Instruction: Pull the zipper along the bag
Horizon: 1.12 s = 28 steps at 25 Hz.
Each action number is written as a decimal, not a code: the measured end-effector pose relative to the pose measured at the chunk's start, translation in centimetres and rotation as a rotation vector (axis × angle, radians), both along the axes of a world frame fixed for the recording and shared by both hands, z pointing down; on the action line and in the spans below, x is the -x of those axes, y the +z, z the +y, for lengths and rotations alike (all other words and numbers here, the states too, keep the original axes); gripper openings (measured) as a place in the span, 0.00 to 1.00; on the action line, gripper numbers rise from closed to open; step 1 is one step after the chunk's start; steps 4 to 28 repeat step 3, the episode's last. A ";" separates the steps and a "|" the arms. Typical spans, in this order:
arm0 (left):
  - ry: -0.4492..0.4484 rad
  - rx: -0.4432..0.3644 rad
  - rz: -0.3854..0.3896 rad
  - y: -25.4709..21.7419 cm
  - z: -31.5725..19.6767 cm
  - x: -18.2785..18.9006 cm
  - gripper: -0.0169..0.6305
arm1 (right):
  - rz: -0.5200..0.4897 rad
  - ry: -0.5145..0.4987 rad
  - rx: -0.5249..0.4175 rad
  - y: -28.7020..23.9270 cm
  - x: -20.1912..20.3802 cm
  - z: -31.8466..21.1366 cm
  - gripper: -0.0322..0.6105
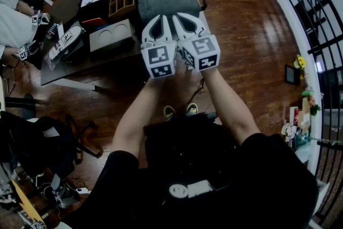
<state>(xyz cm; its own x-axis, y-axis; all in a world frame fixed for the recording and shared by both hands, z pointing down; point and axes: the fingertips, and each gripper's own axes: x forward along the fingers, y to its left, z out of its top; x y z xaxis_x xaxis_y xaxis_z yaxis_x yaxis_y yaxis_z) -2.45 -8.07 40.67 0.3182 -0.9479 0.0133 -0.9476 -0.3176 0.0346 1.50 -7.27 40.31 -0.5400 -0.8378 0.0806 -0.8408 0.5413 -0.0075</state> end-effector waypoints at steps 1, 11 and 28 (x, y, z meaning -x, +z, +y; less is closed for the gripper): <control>0.000 -0.001 0.000 0.0 -0.1 0.0 0.03 | 0.000 0.000 -0.002 -0.1 0.0 -0.1 0.06; -0.001 -0.002 -0.001 0.0 -0.2 0.1 0.03 | 0.000 -0.002 -0.007 -0.2 0.1 -0.2 0.06; -0.001 -0.002 -0.001 0.0 -0.2 0.1 0.03 | 0.000 -0.002 -0.007 -0.2 0.1 -0.2 0.06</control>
